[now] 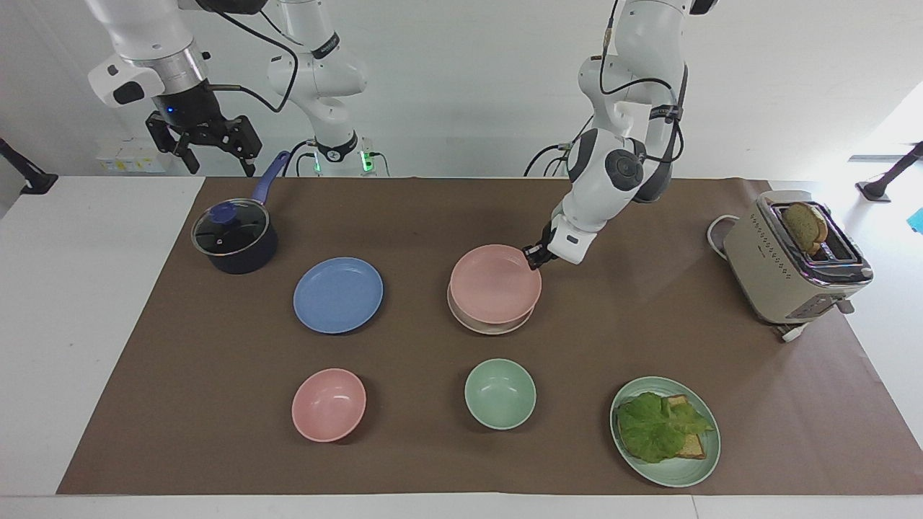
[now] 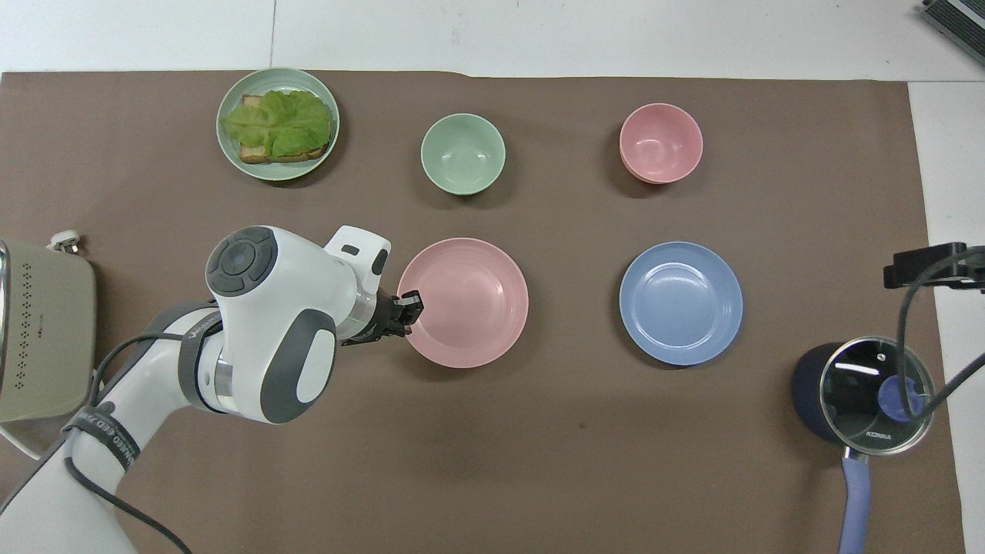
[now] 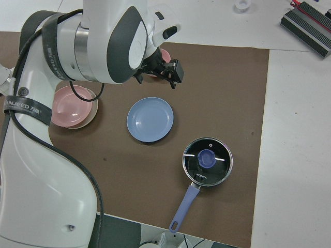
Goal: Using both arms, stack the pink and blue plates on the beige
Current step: 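Carry the pink plate with the left gripper onto the beige plate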
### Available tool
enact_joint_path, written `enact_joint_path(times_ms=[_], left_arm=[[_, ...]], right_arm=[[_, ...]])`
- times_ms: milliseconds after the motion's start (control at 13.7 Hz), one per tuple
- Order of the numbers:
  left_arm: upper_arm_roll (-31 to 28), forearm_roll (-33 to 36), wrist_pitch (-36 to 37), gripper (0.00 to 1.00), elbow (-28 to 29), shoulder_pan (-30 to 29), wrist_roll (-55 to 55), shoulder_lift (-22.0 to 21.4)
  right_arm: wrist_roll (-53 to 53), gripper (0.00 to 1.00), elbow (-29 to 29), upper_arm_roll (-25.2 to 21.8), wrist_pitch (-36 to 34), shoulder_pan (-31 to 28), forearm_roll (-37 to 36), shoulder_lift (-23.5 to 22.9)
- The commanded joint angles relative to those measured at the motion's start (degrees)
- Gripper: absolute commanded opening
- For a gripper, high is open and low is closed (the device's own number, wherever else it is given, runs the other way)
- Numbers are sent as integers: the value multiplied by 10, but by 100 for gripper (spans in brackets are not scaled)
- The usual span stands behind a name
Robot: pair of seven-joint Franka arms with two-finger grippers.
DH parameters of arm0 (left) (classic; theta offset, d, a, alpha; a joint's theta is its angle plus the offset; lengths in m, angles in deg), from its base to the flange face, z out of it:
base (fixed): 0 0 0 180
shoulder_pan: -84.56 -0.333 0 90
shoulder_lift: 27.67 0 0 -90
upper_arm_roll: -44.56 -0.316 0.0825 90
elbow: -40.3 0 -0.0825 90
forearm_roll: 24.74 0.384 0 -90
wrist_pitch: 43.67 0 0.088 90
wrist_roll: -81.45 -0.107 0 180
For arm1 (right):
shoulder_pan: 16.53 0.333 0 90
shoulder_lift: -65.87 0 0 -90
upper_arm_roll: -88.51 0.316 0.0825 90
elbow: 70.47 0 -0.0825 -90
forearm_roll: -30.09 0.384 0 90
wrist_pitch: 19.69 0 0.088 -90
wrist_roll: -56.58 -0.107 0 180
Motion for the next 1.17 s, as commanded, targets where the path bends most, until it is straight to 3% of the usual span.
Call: enact_joint_path(times_ms=[0,512,585,659,732,951,1098], left_arm=[[-11,-12,-17,0,8,14,-3,-7],[-11,-12,-42,0,5,14,-8,17],[-11,-12,-42,4,2,12,-8,19],[-11,-12,-39,76,2,8,-9,19],[-12,-11,-38,100,1,7,-14,20],[-14,-2,-21,100,-23,4,-12,24],[-18,22,48,100,-55,-25,-21,11]], right_arm=[[19,100,-12,1,12,-14,6,7],[16,100,-13,1,12,-14,7,7],[14,100,-14,1,12,-14,6,7],[15,100,-19,1,12,-14,6,7],[18,100,-20,1,13,-14,6,7],[19,100,-42,1,35,-14,7,7],[20,100,-75,2,67,-14,7,6]])
